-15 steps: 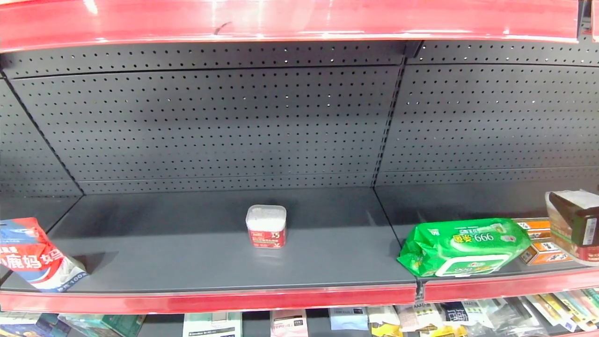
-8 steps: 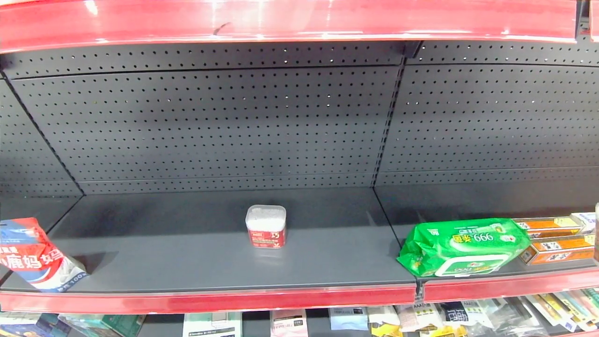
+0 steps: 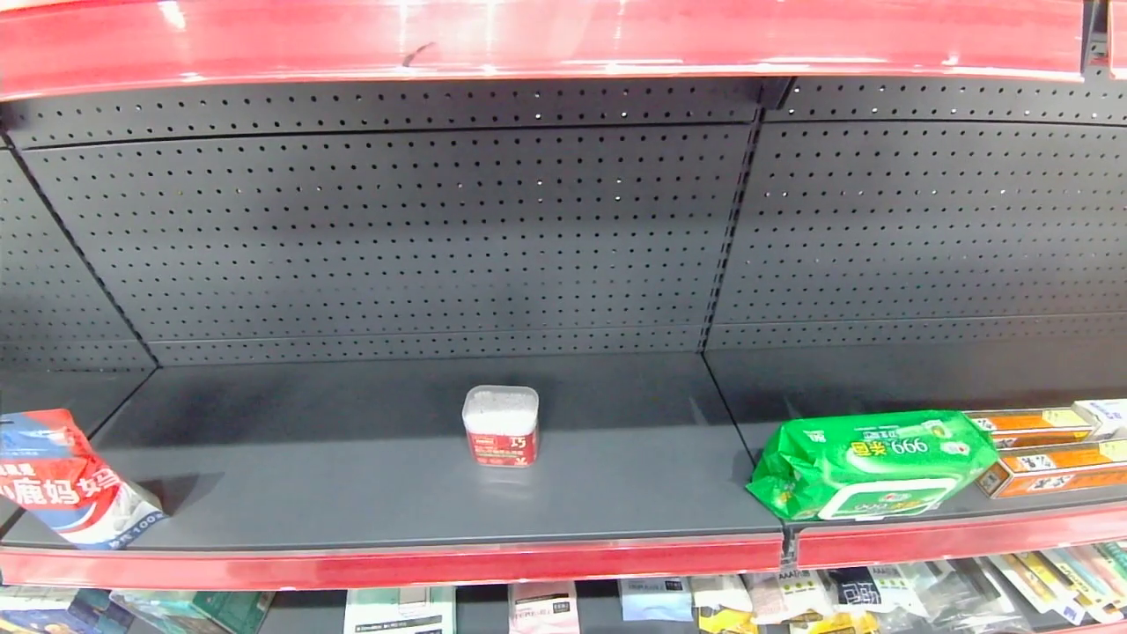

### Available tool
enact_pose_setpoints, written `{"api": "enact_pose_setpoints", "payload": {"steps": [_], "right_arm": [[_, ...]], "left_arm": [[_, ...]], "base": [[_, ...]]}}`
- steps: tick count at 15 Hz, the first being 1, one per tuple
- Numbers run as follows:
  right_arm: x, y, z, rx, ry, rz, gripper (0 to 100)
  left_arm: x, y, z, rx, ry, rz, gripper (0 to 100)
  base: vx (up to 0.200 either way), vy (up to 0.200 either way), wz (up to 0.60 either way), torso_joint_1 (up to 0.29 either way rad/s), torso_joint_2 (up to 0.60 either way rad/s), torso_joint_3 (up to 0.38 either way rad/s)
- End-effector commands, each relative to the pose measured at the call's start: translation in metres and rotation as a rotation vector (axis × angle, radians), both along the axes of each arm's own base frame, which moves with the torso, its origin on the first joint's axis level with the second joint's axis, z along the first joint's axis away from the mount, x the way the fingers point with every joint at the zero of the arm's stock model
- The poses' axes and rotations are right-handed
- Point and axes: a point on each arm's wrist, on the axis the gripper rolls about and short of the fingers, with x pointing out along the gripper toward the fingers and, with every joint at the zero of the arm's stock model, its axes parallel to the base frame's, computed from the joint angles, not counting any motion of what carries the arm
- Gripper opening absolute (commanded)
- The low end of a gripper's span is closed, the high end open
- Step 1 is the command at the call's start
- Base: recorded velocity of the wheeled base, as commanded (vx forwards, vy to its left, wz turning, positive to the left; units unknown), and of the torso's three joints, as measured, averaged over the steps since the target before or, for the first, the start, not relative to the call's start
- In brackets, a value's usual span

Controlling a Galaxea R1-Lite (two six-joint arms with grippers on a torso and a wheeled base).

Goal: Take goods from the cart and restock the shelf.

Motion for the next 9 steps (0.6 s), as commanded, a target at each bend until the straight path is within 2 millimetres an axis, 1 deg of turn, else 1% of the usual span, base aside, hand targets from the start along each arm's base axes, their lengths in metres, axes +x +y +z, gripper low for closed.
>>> {"api": "enact_pose_setpoints", "payload": {"steps": [1, 3, 4, 5, 6, 7, 9], "right_arm": [[-0.018, 0.007, -0.008, 0.008, -0.059, 0.072, 0], [-0.032, 0.012, -0.023, -0.007, -0.071, 0.152, 0], [-0.038, 0.014, -0.027, -0.009, -0.067, 0.151, 0], [-0.04, 0.014, -0.023, -0.002, -0.052, 0.144, 0], [-0.04, 0.014, -0.018, 0.003, -0.032, 0.147, 0], [-0.039, 0.014, -0.012, 0.012, -0.004, 0.154, 0], [-0.038, 0.014, -0.005, 0.018, 0.012, 0.154, 0]], "left_arm": [[0.001, 0.0, 0.0, 0.003, 0.016, -0.005, 100], [0.002, 0.0, 0.001, 0.011, 0.018, -0.009, 100], [0.001, -0.001, 0.006, 0.047, 0.006, -0.06, 100], [0.009, -0.002, 0.052, 0.036, 0.041, -0.114, 100], [0.039, -0.003, 0.099, -0.046, 0.111, -0.119, 100], [0.069, -0.003, 0.129, -0.13, 0.137, -0.118, 100], [0.12, -0.002, 0.124, -0.099, 0.238, -0.091, 100]], "base": [[0.0, 0.0, 0.0, 0.0, 0.0, 0.0], [0.0, 0.0, 0.0, 0.0, 0.0, 0.0], [0.0, 0.0, 0.0, 0.0, 0.0, 0.0], [0.0, 0.0, 0.0, 0.0, 0.0, 0.0], [0.0, 0.0, 0.0, 0.0, 0.0, 0.0], [0.0, 0.0, 0.0, 0.0, 0.0, 0.0], [0.0, 0.0, 0.0, 0.0, 0.0, 0.0]]}}
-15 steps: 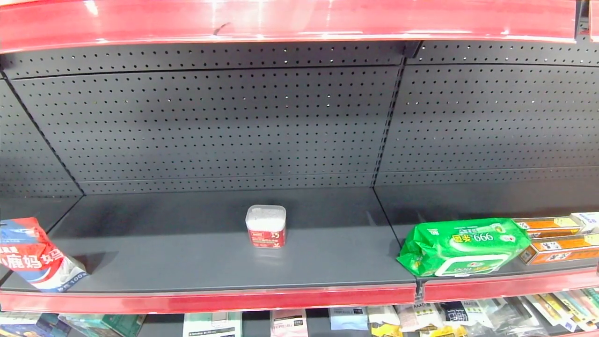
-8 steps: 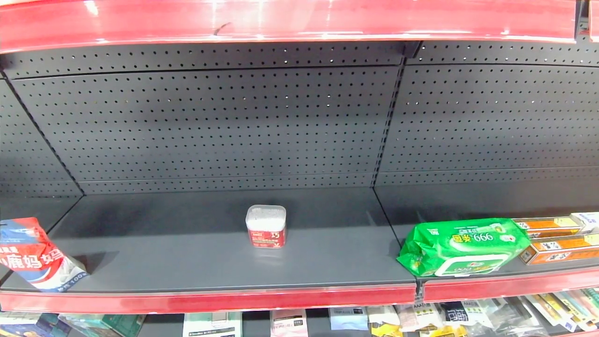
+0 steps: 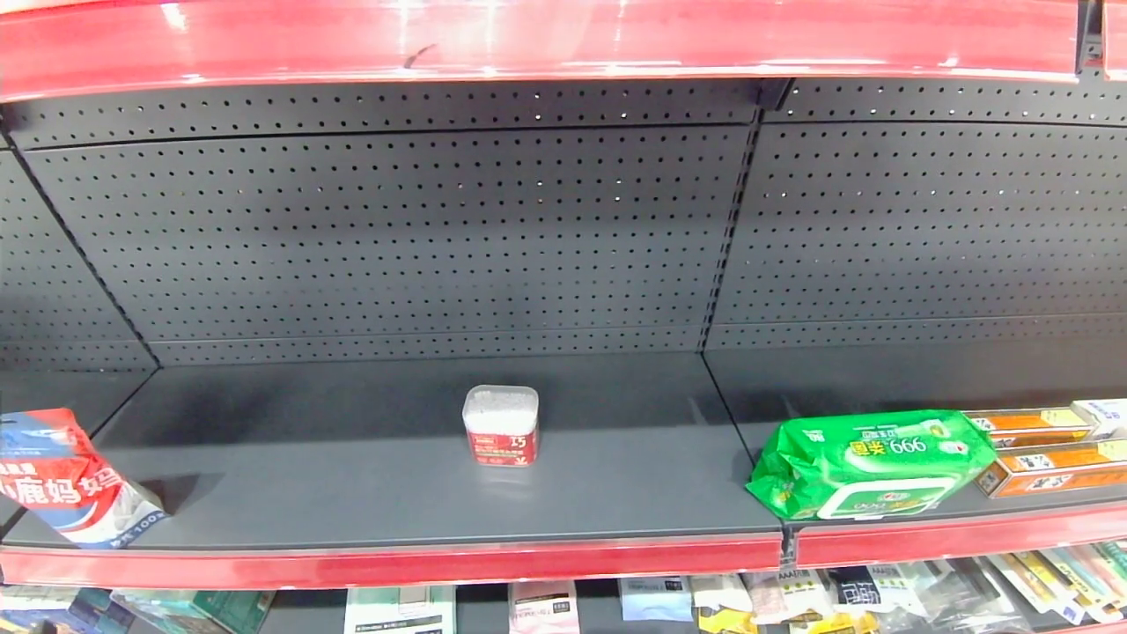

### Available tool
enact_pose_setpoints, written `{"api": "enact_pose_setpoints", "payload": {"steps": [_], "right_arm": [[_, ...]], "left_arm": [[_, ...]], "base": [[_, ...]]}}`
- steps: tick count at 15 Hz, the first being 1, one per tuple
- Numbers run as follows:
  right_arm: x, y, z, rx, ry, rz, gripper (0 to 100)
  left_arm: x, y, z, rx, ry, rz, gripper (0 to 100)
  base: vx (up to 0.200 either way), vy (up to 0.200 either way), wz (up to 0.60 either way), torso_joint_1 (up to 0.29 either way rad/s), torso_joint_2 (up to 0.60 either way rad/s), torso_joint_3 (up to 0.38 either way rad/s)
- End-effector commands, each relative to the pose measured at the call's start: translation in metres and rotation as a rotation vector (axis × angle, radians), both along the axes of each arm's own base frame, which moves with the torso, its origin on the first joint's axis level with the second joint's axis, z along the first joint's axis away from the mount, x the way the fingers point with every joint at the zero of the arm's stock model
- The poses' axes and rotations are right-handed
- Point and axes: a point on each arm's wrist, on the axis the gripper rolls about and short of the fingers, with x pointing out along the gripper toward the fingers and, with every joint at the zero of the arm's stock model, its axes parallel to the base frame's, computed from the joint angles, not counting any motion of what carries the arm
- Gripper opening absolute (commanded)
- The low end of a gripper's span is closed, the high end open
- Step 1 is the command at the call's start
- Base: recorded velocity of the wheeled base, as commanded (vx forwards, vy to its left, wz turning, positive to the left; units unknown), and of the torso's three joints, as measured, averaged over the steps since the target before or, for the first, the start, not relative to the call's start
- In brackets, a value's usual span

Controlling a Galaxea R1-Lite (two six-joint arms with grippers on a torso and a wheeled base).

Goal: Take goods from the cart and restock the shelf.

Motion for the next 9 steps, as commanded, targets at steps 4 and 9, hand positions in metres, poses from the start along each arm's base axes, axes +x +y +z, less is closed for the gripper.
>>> {"api": "enact_pose_setpoints", "payload": {"steps": [4, 9], "right_arm": [[-0.003, 0.001, 0.003, -0.001, -0.021, -0.002, 0], [0.0, 0.0, -0.014, 0.013, 0.049, 0.014, 0]], "left_arm": [[0.166, -0.001, 0.021, 0.201, 0.432, -0.122, 100], [0.249, -0.003, -0.013, 0.266, 0.5, -0.589, 100]], "base": [[0.0, 0.0, 0.0, 0.0, 0.0, 0.0], [0.0, 0.0, 0.0, 0.0, 0.0, 0.0]]}}
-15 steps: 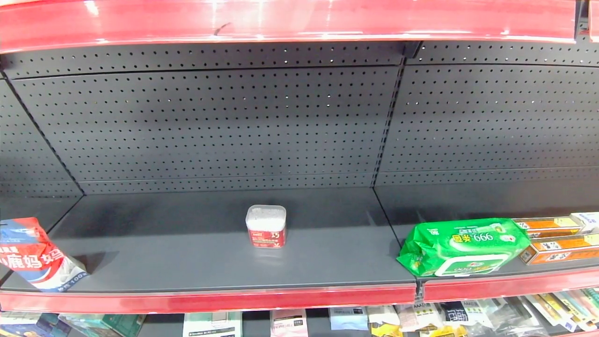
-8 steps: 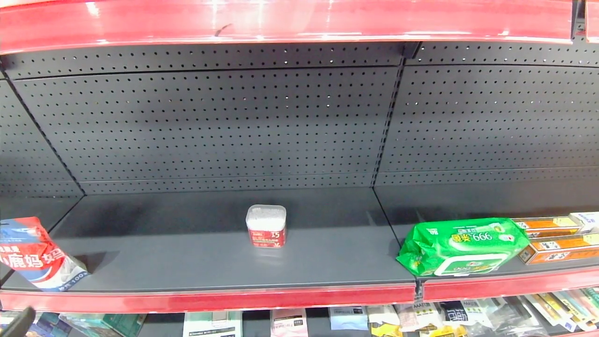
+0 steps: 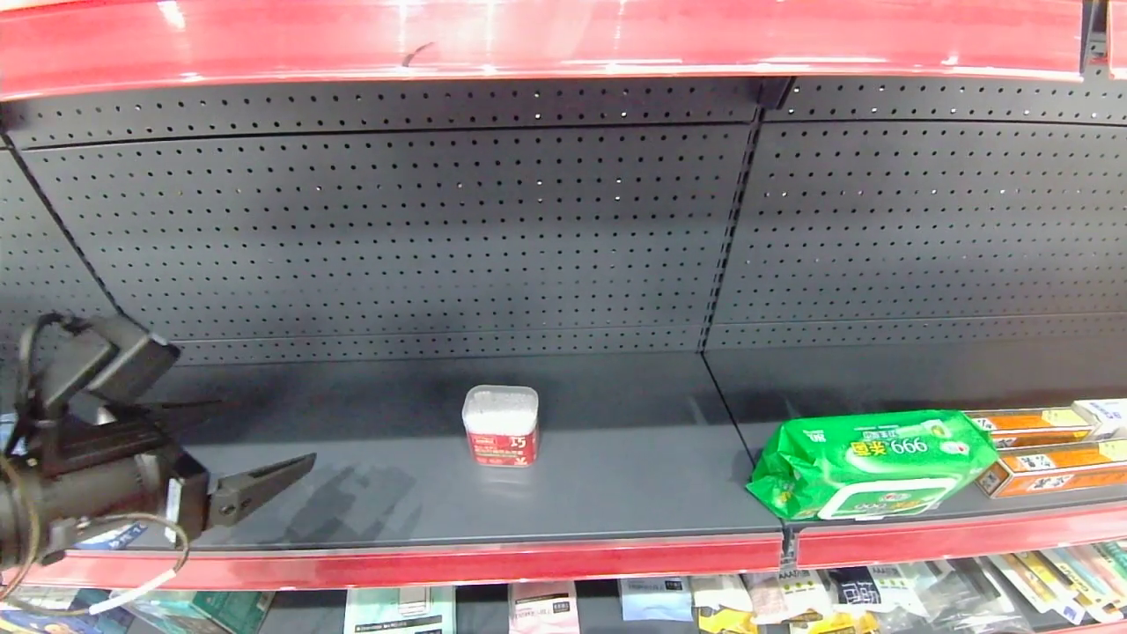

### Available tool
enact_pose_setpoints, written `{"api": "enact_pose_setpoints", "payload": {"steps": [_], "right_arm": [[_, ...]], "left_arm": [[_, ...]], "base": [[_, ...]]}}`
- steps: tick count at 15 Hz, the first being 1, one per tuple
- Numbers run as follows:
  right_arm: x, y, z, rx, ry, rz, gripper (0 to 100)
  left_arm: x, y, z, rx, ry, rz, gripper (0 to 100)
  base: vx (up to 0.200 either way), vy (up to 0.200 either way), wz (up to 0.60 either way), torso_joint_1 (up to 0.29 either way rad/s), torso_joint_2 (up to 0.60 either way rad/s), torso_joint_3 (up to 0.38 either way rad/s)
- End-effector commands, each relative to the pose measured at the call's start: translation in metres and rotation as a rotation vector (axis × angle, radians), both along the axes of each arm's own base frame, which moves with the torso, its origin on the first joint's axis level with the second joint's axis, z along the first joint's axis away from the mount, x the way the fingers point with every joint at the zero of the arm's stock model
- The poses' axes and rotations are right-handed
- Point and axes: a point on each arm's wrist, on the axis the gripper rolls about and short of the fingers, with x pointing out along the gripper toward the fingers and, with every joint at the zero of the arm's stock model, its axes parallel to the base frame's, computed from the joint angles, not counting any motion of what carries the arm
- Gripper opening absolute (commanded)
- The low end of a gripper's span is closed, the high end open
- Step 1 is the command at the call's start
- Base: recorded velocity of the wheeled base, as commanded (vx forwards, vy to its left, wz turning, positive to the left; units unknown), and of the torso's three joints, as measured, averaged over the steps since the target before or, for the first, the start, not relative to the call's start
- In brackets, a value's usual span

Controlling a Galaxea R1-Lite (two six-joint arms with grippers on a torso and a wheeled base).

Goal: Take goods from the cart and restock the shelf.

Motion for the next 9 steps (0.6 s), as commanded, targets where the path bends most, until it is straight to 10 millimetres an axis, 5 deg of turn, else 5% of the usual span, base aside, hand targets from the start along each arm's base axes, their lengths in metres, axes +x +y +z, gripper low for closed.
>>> {"api": "enact_pose_setpoints", "payload": {"steps": [1, 4, 9], "right_arm": [[0.0, 0.0, -0.011, 0.003, 0.04, -0.004, 0], [0.0, 0.0, -0.014, -0.015, 0.052, -0.012, 0], [-0.001, -0.001, -0.016, -0.024, 0.061, -0.036, 0]], "left_arm": [[0.082, 0.004, -0.042, 0.034, 0.107, -0.22, 100], [0.121, -0.004, -0.062, 0.004, 0.111, -0.361, 100], [0.147, -0.033, -0.078, -0.049, 0.122, -0.509, 100]], "base": [[0.0, 0.0, 0.0, 0.0, 0.0, 0.0], [0.0, 0.0, 0.0, 0.0, 0.0, 0.0], [0.0, 0.0, 0.0, 0.0, 0.0, 0.0]]}}
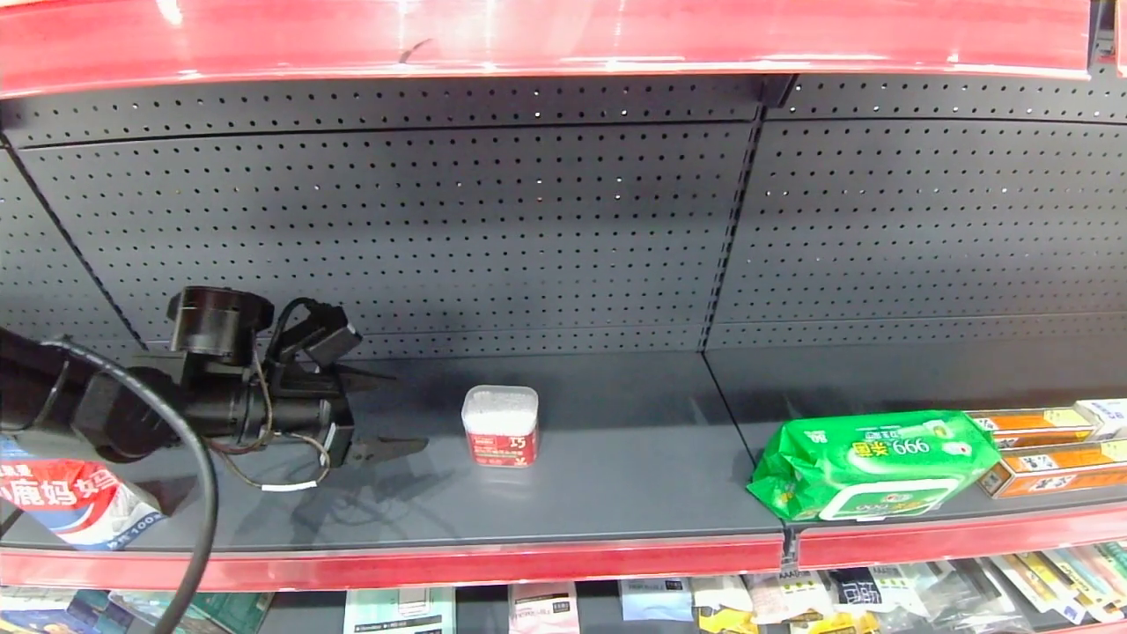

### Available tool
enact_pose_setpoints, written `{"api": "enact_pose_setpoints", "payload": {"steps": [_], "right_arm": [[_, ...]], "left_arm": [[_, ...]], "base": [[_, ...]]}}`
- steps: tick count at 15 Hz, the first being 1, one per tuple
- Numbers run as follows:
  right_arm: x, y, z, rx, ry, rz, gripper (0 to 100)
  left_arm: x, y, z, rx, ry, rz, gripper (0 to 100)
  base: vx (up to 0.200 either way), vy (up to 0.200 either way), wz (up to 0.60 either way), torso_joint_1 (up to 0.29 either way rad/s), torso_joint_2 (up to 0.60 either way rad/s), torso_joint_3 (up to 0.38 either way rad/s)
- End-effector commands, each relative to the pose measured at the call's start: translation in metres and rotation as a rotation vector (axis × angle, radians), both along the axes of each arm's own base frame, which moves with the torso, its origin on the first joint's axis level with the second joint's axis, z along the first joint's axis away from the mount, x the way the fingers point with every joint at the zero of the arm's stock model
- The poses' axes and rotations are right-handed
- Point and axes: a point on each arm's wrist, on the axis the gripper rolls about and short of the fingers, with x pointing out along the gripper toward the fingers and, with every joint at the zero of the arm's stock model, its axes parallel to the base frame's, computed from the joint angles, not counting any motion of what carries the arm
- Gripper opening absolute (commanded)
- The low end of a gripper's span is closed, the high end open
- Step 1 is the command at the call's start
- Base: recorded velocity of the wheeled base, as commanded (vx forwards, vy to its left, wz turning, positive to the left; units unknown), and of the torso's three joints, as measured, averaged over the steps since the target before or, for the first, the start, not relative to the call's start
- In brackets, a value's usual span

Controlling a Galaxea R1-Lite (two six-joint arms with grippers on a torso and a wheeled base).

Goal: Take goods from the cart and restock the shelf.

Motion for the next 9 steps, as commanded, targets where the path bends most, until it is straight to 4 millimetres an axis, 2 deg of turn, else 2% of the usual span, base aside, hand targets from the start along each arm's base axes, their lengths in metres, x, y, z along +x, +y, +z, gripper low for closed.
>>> {"api": "enact_pose_setpoints", "payload": {"steps": [1, 4, 6, 9], "right_arm": [[0.0, 0.0, 0.0, 0.0, 0.004, -0.007, 0], [0.0, 0.0, 0.0, 0.0, 0.006, -0.015, 0], [0.001, -0.001, 0.0, 0.001, 0.012, -0.016, 0], [0.001, -0.001, -0.001, 0.0, 0.015, -0.018, 0]], "left_arm": [[0.02, -0.016, -0.02, 0.0, 0.035, -0.053, 100], [0.029, -0.025, -0.018, -0.001, 0.013, -0.076, 100], [0.045, -0.038, -0.022, -0.004, -0.005, -0.104, 100], [0.057, -0.045, -0.025, -0.025, -0.016, -0.14, 100]], "base": [[0.0, 0.0, 0.0, 0.0, 0.0, 0.0], [0.0, 0.0, 0.0, 0.0, 0.0, 0.0], [0.0, 0.0, 0.0, 0.0, 0.0, 0.0], [0.0, 0.0, 0.0, 0.0, 0.0, 0.0]]}}
